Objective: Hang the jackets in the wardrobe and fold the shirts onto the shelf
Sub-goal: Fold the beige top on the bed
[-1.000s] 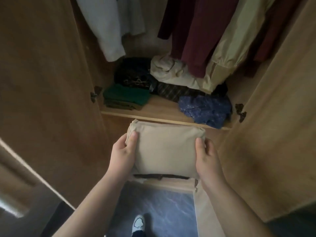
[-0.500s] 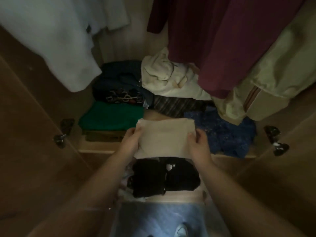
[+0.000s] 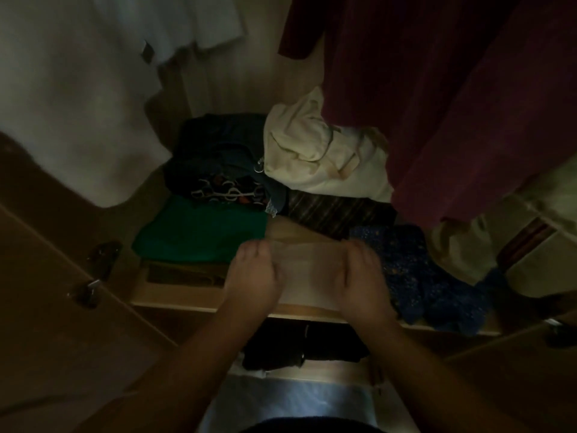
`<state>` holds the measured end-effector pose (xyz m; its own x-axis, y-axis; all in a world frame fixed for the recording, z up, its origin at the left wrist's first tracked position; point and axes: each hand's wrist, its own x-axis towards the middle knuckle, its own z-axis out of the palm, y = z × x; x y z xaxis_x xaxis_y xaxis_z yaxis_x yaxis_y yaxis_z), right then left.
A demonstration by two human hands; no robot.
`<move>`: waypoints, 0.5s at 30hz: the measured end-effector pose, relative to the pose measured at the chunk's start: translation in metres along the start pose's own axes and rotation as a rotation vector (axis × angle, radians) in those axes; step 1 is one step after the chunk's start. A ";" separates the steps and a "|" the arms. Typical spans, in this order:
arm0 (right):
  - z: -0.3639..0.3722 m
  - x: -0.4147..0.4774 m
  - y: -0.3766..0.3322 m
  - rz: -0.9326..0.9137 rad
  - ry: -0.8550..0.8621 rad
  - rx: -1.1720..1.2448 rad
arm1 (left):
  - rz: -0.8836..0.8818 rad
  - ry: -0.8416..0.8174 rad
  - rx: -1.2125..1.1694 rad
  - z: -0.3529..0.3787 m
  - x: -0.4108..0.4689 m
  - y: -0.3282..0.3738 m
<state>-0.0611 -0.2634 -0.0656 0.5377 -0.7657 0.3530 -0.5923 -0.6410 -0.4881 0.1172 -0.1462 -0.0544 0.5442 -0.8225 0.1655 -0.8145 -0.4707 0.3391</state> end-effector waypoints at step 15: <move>0.050 0.007 0.010 0.038 -0.394 -0.374 | 0.192 -0.172 0.102 0.060 0.005 0.001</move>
<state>-0.0336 -0.2724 -0.1082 0.6530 -0.7571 -0.0201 -0.7504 -0.6432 -0.1526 0.1071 -0.1702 -0.1087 0.3429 -0.9378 0.0550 -0.9202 -0.3236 0.2204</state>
